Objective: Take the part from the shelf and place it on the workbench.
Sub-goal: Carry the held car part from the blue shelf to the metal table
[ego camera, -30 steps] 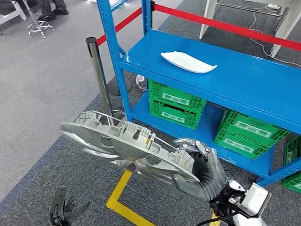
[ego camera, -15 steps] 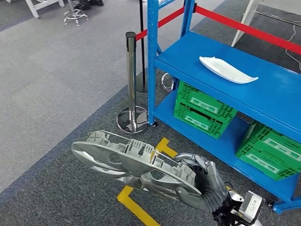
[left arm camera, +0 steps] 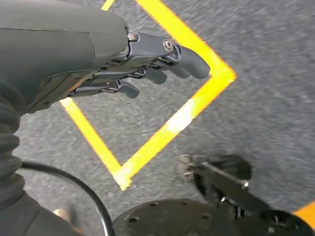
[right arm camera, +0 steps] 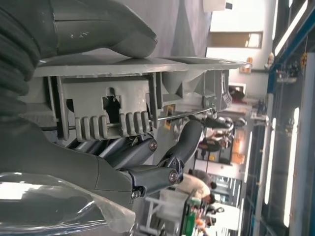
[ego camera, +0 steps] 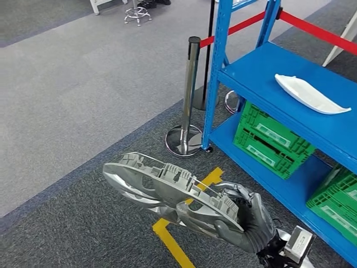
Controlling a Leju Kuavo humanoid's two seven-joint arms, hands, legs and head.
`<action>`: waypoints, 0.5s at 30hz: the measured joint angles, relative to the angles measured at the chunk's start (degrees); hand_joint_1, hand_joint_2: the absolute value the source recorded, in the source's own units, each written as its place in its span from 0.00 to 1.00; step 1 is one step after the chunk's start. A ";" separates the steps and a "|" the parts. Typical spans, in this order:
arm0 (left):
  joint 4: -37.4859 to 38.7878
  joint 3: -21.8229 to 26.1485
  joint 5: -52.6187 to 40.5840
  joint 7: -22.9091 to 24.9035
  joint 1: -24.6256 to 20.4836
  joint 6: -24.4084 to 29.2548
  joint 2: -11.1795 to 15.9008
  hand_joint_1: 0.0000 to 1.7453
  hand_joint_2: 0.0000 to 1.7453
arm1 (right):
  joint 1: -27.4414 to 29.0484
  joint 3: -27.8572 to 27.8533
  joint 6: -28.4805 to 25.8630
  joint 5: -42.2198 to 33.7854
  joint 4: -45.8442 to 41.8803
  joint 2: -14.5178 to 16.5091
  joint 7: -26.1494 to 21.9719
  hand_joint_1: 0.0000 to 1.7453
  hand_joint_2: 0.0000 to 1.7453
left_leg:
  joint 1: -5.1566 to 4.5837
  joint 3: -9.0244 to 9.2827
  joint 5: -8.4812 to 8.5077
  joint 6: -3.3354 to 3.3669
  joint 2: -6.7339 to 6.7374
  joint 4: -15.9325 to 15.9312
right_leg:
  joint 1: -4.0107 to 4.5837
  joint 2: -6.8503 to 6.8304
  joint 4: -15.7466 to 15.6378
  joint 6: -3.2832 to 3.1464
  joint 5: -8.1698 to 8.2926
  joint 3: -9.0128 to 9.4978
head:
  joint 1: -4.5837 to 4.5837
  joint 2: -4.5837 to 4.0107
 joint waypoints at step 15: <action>-1.58 -4.39 1.07 0.27 -0.26 1.14 1.23 0.00 1.00 | 0.87 -1.11 0.58 0.07 -0.46 0.00 0.08 1.00 1.00 | -1.28 4.56 3.03 3.68 -4.46 -9.83 | 0.21 4.76 11.30 1.60 -3.88 -5.89 | 0.80 -0.01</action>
